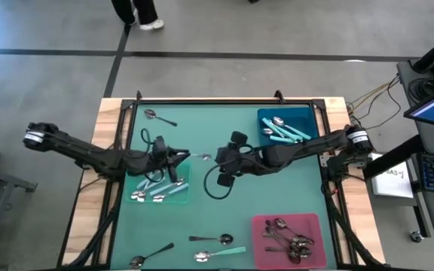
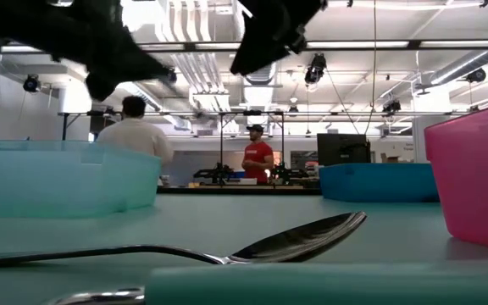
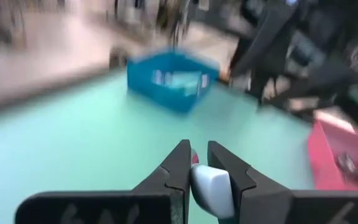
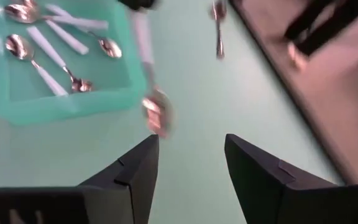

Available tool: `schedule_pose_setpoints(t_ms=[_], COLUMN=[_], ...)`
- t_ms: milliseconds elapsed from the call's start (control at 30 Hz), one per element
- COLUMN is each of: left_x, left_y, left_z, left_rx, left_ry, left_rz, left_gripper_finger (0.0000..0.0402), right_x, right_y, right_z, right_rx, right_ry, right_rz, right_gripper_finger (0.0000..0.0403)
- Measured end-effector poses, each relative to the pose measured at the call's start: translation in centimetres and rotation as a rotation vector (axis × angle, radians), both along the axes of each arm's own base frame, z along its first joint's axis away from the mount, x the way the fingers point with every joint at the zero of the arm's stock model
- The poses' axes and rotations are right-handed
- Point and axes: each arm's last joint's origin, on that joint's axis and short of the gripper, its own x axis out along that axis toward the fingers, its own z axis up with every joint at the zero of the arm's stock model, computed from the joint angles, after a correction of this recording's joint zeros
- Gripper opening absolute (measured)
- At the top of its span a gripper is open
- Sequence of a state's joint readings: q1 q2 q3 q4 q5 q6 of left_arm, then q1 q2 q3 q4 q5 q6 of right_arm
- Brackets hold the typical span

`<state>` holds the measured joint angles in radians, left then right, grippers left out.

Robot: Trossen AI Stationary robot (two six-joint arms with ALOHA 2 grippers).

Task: Sort silverware by color (type)
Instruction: Put the blue spoon into the green bin, then put the black spoon into the red bin

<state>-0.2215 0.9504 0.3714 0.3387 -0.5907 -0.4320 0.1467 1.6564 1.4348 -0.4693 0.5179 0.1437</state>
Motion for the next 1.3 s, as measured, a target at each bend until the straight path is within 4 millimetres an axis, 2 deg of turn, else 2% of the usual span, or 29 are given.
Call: schedule_pose_setpoints(t_ms=[100,233,467,667,833,967,1300], left_x=[-1.4,-3.1,-6.0,-8.1,-8.9,-9.0,-9.6], left_y=[-0.3,-1.1,-2.2,-2.2,-2.0,-2.0,-1.8], left_z=[-0.7,-0.9,0.0,0.4,0.7,1.7,4.5], left_rx=[-0.116,-0.195,-0.265,-0.261,-0.301,-0.324,-0.279], left_ry=[0.1,0.172,0.215,0.357,0.471,0.493,0.622], left_rz=[-0.037,-0.137,-0.27,-0.299,-0.294,-0.314,-0.344], left_gripper_finger=[0.0021,0.0021,0.0021,0.0028,0.0035,0.0046,0.0109], right_x=[0.0,0.5,1.3,1.9,2.5,2.7,3.9], right_y=[0.2,1.2,5.1,8.5,10.0,11.2,14.7], right_z=[-1.0,-3.0,-5.0,-6.9,-7.6,-7.5,-10.3], right_rx=[0.094,0.22,0.385,0.466,0.521,0.601,0.699], right_ry=[-0.003,0.041,0.06,0.092,0.1,0.098,0.207], right_rz=[-0.07,-0.031,0.112,0.251,0.256,0.296,0.415], right_gripper_finger=[0.0171,0.0162,0.0148,0.0137,0.0132,0.0134,0.0132])
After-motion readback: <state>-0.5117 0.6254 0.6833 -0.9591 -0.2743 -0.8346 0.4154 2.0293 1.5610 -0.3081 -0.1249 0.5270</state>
